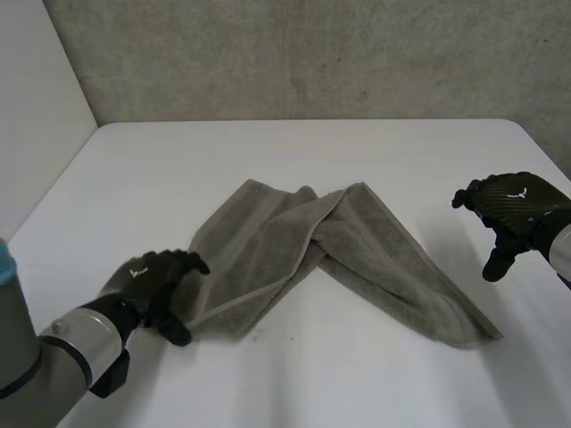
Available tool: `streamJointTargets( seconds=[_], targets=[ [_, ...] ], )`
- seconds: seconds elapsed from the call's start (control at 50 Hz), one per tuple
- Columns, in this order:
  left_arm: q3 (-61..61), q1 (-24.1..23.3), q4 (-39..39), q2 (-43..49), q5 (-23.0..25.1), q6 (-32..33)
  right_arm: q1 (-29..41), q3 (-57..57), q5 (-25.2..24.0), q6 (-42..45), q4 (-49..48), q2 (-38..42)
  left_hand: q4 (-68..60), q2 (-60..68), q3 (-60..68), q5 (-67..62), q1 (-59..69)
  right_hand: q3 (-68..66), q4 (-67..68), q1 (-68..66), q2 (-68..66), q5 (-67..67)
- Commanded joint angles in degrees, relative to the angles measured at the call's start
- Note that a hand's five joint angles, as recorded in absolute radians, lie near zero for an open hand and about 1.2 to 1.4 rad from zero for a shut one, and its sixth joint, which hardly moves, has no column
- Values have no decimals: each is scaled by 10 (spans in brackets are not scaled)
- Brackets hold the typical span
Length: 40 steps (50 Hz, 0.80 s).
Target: Fold the towel.
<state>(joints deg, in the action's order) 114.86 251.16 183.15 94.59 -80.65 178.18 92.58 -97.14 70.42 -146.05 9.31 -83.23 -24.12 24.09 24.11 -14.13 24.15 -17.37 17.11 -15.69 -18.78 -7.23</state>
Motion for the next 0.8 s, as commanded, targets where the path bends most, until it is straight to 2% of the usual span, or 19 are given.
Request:
streamJointTargets(
  seconds=[0.02, 0.1, 0.14, 0.16, 0.2, 0.22, 0.24, 0.34, 0.42, 0.46, 0.5, 0.56, 0.6, 0.62, 0.66, 0.8],
  targets=[
    [-13, -7, 37, 100, -2, 6, 5, 1, 1, -30, 0, 4, -111, 111, 111, -111, 111, 34, -32, 17, 48, 33],
    [-22, -11, 64, 132, -4, 8, 7, 2, 1, -32, -3, 9, -154, 154, 154, -154, 153, 34, -32, 17, 48, 33],
    [-33, -12, 80, 146, -4, 8, 10, 2, 1, -33, -10, 13, -261, 261, 261, -261, 260, 34, -32, 17, 48, 33],
    [-33, -12, 80, 146, -4, 8, 10, 2, 1, -33, -10, 13, -261, 262, 261, -261, 261, 34, -32, 17, 48, 33],
    [-42, -15, 92, 144, -4, 8, 23, 2, 2, -33, -15, 18, -472, 472, 472, -472, 472, 33, -30, 16, 47, 31],
    [-42, -15, 92, 144, -4, 8, 23, 2, 2, -33, -15, 18, -473, 473, 473, -473, 473, 33, -30, 16, 47, 31],
    [-46, -17, 94, 140, -4, 8, 27, 4, 2, -33, -17, 18, -558, 558, 558, -558, 558, 33, -30, 16, 47, 31],
    [-57, -31, 89, 134, -5, 8, 38, 25, 5, -44, -22, 25, -559, 559, 559, -559, 558, 33, -30, 16, 47, 31],
    [-60, -46, 87, 118, -5, 10, 63, 94, 1, -70, -22, 53, -559, 559, 559, -559, 558, 41, -38, 24, 55, 39],
    [-50, -59, 83, 70, -5, 31, 73, 131, -2, -75, -21, 72, -559, 559, 559, -559, 558, 43, -40, 26, 57, 41],
    [-45, -64, 76, 45, -5, 47, 97, 212, -16, -77, -13, 119, -559, 559, 559, -559, 558, 44, -42, 27, 58, 43],
    [-39, -66, 67, 18, -6, 63, 113, 252, -38, -72, -9, 147, -559, 559, 559, -559, 558, 43, -40, 26, 57, 41],
    [-28, -69, 38, -44, -6, 97, 132, 325, -88, -72, 4, 206, -559, 559, 559, -559, 558, 36, -33, 19, 50, 34],
    [-28, -69, 38, -44, -6, 97, 132, 325, -88, -72, 4, 207, -559, 559, 559, -559, 558, 36, -33, 19, 50, 34],
    [-22, -69, 13, -91, -6, 109, 143, 381, -121, -68, 4, 270, -559, 559, 559, -559, 558, 29, -27, 12, 43, 28],
    [-22, -71, -32, -170, -5, 110, 189, 455, -130, -25, -14, 381, -559, 559, 559, -559, 558, 21, -18, 4, 35, 19]
  ],
)
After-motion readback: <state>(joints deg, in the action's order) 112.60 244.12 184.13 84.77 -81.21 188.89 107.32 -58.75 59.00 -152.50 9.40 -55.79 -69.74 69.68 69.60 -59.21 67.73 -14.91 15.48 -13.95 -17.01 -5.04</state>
